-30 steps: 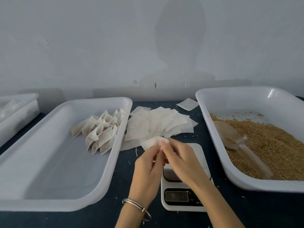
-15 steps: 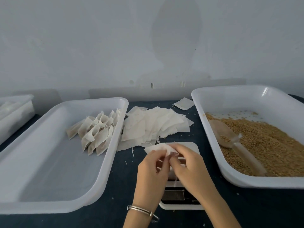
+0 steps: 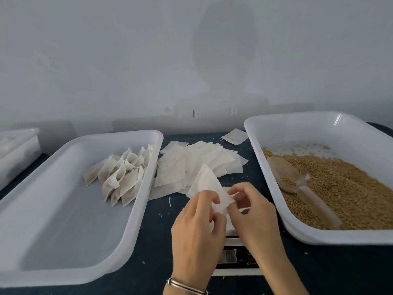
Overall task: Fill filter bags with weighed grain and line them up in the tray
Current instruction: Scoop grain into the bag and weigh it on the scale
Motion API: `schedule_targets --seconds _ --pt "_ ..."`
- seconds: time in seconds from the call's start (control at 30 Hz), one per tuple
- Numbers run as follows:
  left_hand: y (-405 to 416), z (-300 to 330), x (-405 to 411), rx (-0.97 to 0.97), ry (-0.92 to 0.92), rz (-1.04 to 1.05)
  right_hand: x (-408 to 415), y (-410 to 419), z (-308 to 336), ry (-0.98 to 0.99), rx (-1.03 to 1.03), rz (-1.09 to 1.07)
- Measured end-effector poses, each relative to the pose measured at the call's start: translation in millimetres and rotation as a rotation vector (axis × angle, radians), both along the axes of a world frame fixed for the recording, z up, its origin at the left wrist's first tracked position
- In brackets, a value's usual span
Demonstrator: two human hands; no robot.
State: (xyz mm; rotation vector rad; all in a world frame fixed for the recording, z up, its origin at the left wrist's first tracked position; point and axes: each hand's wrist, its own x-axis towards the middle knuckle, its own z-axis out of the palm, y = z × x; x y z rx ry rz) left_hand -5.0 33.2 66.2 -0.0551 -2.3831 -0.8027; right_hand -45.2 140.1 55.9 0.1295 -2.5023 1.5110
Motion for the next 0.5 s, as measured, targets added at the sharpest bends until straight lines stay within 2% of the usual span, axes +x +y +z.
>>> schedule_targets --seconds 0.07,0.13,0.2,0.27,0.37,0.5 --pt "-2.8 -1.4 1.4 0.000 0.033 -0.181 1.0 3.3 4.6 -0.005 -0.036 0.037" --pt "-8.4 -3.0 2.0 -0.146 -0.018 -0.337 1.6 8.8 11.0 -0.040 -0.035 0.107" --pt "-14.0 -5.8 -0.6 -0.360 -0.086 -0.332 3.2 15.2 17.2 -0.093 -0.096 0.204" --pt "-15.7 -7.9 -3.1 -0.457 -0.104 -0.278 5.8 20.0 23.3 -0.156 -0.148 0.303" --pt "-12.9 -9.9 -4.7 -0.424 -0.100 -0.247 8.2 22.7 27.5 -0.176 -0.152 0.373" --pt "-8.2 -14.8 -6.0 -0.247 0.012 -0.155 8.6 23.2 26.0 -0.134 -0.150 0.317"
